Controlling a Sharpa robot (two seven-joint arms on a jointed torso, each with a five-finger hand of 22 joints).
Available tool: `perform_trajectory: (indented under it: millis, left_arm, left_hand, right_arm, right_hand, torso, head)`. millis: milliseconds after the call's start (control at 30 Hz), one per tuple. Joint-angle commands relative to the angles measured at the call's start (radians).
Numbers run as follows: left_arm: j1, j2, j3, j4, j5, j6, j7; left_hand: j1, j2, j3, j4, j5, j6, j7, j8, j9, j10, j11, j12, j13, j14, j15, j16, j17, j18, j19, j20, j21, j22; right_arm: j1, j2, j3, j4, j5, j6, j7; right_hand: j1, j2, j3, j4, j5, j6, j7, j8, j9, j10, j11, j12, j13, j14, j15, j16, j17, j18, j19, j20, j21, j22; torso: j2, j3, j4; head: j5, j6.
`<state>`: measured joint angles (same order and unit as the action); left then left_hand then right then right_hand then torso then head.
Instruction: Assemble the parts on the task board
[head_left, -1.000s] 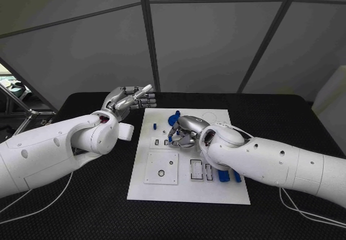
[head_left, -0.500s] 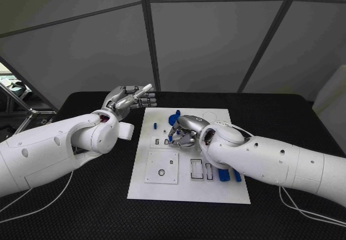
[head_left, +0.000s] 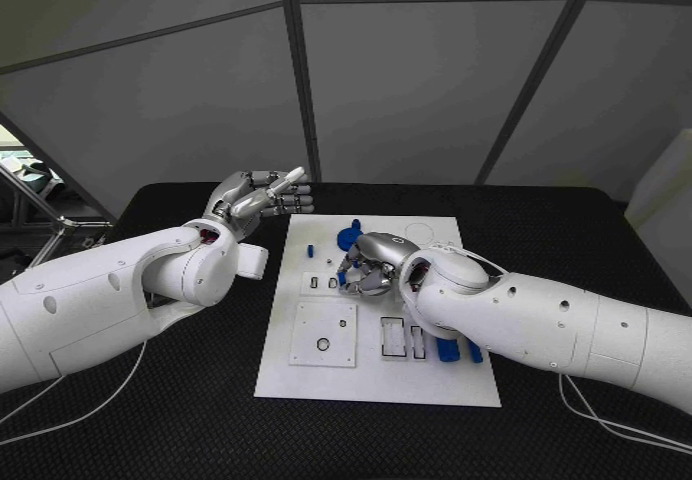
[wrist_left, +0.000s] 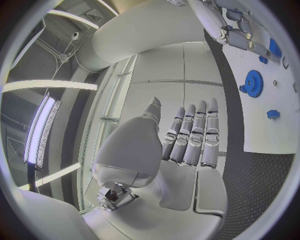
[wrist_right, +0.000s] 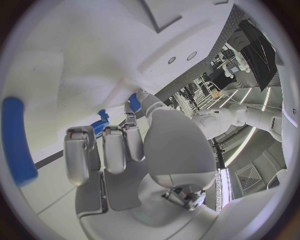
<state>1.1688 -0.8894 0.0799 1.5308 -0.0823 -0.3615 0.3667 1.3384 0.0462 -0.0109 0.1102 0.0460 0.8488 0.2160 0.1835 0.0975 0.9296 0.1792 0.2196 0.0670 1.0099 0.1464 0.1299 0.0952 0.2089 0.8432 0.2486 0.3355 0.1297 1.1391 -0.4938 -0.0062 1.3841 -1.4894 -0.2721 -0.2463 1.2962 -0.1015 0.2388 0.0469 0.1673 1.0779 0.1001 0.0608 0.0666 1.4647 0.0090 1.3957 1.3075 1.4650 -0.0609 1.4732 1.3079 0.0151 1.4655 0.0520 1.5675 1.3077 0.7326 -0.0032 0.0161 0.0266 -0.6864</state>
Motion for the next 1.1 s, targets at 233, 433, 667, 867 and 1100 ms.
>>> perform_trajectory:
  millis: [233,433,667,867,1100]
  left_arm:
    - [0.002,0.001,0.001,0.0,-0.004,0.011,0.002]
    - [0.002,0.001,0.001,-0.001,-0.004,0.012,0.002]
    - [0.002,0.002,0.001,-0.002,-0.004,0.012,0.002]
    - [0.002,0.002,0.001,-0.004,-0.004,0.013,0.001]
    - [0.002,0.002,0.001,-0.007,-0.004,0.016,-0.003]
  left_hand:
    - [-0.001,0.006,-0.001,-0.007,0.006,0.007,0.006,-0.007,-0.002,0.008,0.001,-0.005,-0.001,-0.003,0.001,-0.004,-0.002,-0.028,0.006,0.002,-0.002,-0.001]
    - [-0.001,0.006,-0.001,-0.007,0.006,0.007,0.006,-0.007,-0.002,0.008,0.001,-0.005,-0.001,-0.003,0.001,-0.004,-0.002,-0.028,0.006,0.002,-0.002,-0.001]
    - [-0.001,0.006,-0.001,-0.007,0.006,0.007,0.006,-0.007,-0.002,0.008,0.001,-0.005,-0.001,-0.003,0.001,-0.004,-0.002,-0.028,0.006,0.002,-0.002,-0.001]
    - [-0.001,0.006,-0.001,-0.007,0.006,0.007,0.006,-0.007,-0.002,0.008,0.001,-0.005,-0.001,-0.003,0.001,-0.004,-0.002,-0.028,0.006,0.002,-0.002,-0.001]
    - [-0.003,0.008,-0.004,-0.009,0.006,0.007,0.006,-0.009,-0.002,0.007,0.001,-0.007,-0.001,-0.002,0.001,-0.007,-0.001,-0.028,0.005,0.003,-0.003,-0.002]
  right_arm:
    - [0.0,0.001,-0.002,-0.003,-0.007,0.013,-0.013]
    - [0.0,0.001,-0.002,-0.004,-0.007,0.005,-0.011]
    - [0.0,0.0,-0.002,-0.004,-0.007,-0.007,-0.007]
    - [0.0,-0.001,-0.002,-0.002,-0.006,-0.031,0.003]
    - [-0.001,-0.027,-0.002,0.028,0.01,-0.132,0.075]
  right_hand:
    - [-0.018,-0.01,-0.004,-0.007,-0.008,-0.027,0.006,-0.001,0.0,0.015,0.013,-0.015,0.093,0.061,0.01,-0.007,0.057,-0.013,0.099,0.008,-0.002,0.254]
    - [-0.029,-0.015,-0.01,-0.006,-0.009,-0.044,0.009,0.0,0.0,0.01,0.015,-0.022,0.087,0.061,0.013,-0.009,0.054,-0.012,0.097,0.011,-0.003,0.251]
    - [-0.051,-0.032,-0.027,0.0,-0.02,-0.066,0.011,0.0,0.002,0.005,0.019,-0.032,0.078,0.061,0.015,-0.011,0.053,-0.012,0.097,0.014,-0.004,0.25]
    - [-0.067,-0.06,-0.06,0.02,-0.087,-0.113,0.018,0.0,0.001,-0.011,0.025,-0.06,0.053,0.059,0.02,-0.017,0.043,-0.009,0.091,0.019,-0.009,0.241]
    - [-0.032,-0.098,-0.098,0.079,-0.09,-0.183,0.032,0.001,0.0,-0.017,0.038,-0.073,0.04,0.06,0.03,-0.016,0.046,-0.01,0.091,0.027,-0.009,0.242]
  torso:
    - [0.0,-0.0002,0.0004]
    - [0.0,0.0,-0.0003]
    - [0.0,-0.0001,-0.0001]
    - [0.0,-0.0001,-0.0003]
    - [-0.001,0.0014,-0.0005]
  head:
    - [0.0,-0.001]
    - [0.0,-0.002]
    - [-0.001,-0.002]
    - [-0.001,-0.002]
    - [0.001,-0.001]
